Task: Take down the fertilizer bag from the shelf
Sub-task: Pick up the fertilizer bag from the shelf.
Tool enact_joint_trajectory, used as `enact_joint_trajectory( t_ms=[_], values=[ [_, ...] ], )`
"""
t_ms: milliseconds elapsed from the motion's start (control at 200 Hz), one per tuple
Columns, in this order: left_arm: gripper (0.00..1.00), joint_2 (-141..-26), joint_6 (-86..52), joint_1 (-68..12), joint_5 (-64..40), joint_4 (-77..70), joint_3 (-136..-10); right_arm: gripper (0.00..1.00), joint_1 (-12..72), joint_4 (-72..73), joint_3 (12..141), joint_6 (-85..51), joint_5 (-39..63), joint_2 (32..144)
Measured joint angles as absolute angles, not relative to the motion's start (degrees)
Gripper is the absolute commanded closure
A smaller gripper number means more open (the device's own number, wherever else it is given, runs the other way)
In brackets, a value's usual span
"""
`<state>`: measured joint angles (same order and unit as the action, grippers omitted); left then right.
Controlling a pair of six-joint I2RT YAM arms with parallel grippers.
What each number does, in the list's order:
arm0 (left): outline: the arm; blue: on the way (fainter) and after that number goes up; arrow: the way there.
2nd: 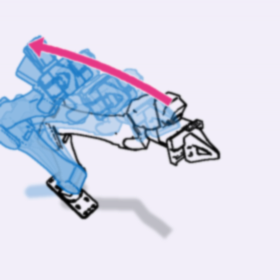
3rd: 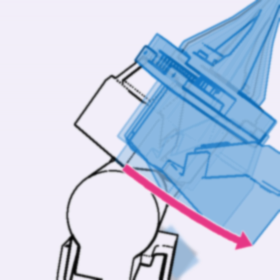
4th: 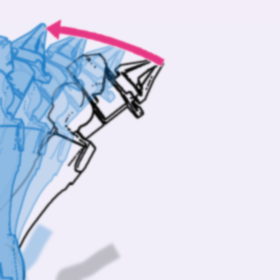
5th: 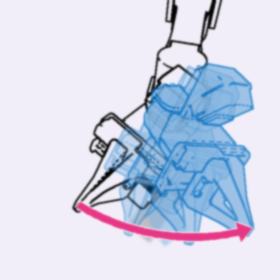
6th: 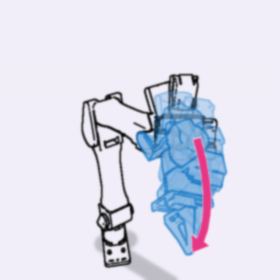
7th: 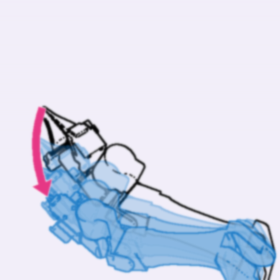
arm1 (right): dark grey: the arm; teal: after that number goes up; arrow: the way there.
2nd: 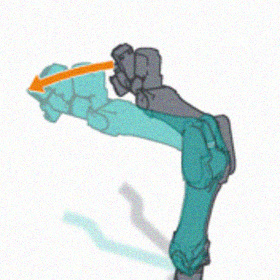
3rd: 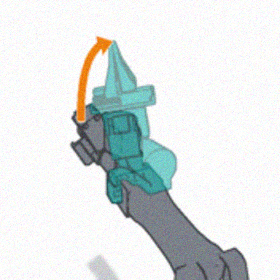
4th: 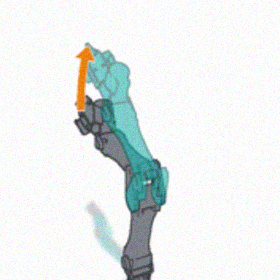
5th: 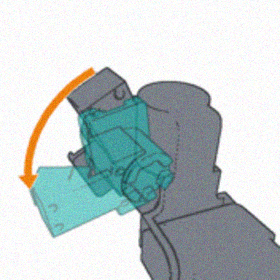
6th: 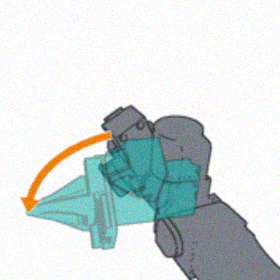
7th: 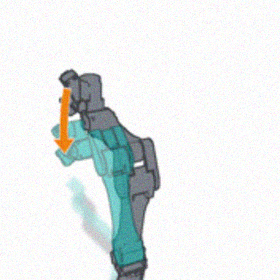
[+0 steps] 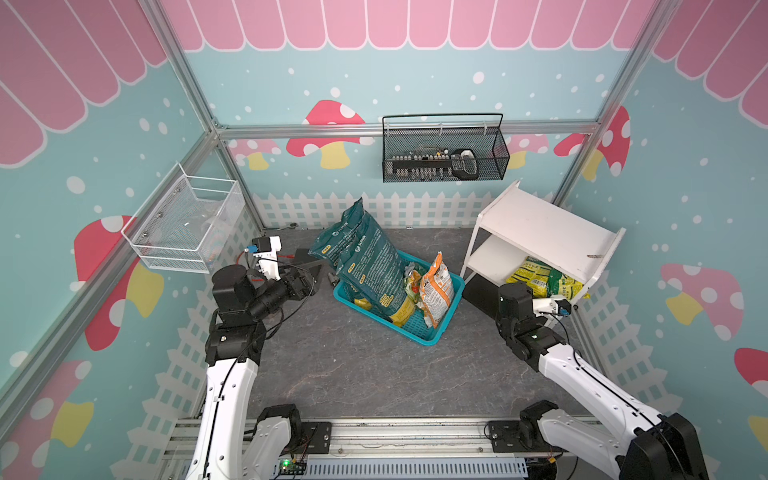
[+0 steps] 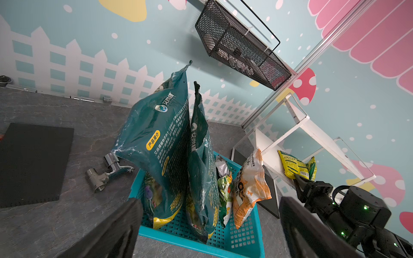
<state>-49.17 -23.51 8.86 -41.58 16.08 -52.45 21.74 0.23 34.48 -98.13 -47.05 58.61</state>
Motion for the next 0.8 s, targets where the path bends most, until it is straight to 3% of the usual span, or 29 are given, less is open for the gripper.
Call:
enact_joint_trajectory(
  t_ms=[450, 801],
  values=[
    [0.01, -49.2, -23.5, 8.8, -41.6, 16.1, -52.4, 1.00, 21.3, 0.5, 34.5, -92.3, -40.8, 55.3],
    [0.00, -49.2, -23.5, 8.9, -41.6, 16.1, -52.4, 1.00, 21.0, 1.8, 34.7, -79.8, -29.6, 42.7]
  ],
)
